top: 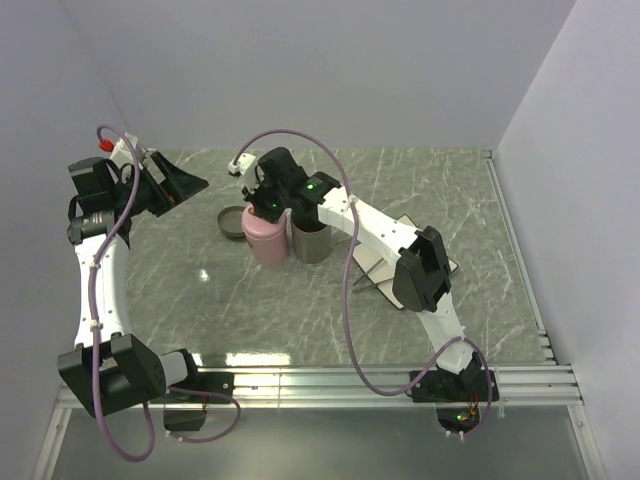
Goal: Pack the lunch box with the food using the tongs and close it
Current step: Close the box lid on the packing box, then move the packing box to the center of the board.
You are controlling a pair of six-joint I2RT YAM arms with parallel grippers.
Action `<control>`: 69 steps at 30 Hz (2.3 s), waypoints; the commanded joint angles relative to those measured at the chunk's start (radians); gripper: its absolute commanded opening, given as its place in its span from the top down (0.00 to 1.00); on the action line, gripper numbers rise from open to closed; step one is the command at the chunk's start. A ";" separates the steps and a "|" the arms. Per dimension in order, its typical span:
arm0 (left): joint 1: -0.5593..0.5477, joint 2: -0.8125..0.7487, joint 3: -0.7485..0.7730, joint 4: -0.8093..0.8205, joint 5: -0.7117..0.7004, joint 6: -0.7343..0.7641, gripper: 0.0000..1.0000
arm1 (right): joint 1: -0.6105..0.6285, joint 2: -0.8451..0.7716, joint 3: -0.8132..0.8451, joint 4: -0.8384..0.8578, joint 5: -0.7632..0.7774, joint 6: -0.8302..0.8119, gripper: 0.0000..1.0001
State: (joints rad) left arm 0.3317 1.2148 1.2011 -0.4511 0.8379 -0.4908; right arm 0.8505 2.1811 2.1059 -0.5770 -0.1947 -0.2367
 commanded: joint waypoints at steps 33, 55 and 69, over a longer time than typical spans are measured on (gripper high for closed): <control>-0.144 0.622 0.205 0.079 0.139 0.199 0.44 | -0.076 -0.340 -0.010 -0.060 -0.114 0.086 0.26; -0.365 0.945 0.414 -0.273 0.280 0.567 0.48 | -0.318 -0.606 -0.308 -0.076 -0.184 0.102 0.25; -0.373 0.911 0.328 -0.771 0.405 1.116 0.52 | -0.326 -0.624 -0.362 -0.076 -0.178 0.100 0.25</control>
State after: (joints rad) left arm -0.0334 2.1769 1.5497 -1.0428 1.1633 0.4122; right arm 0.5320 1.6035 1.7561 -0.6678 -0.3664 -0.1455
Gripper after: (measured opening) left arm 0.486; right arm 0.746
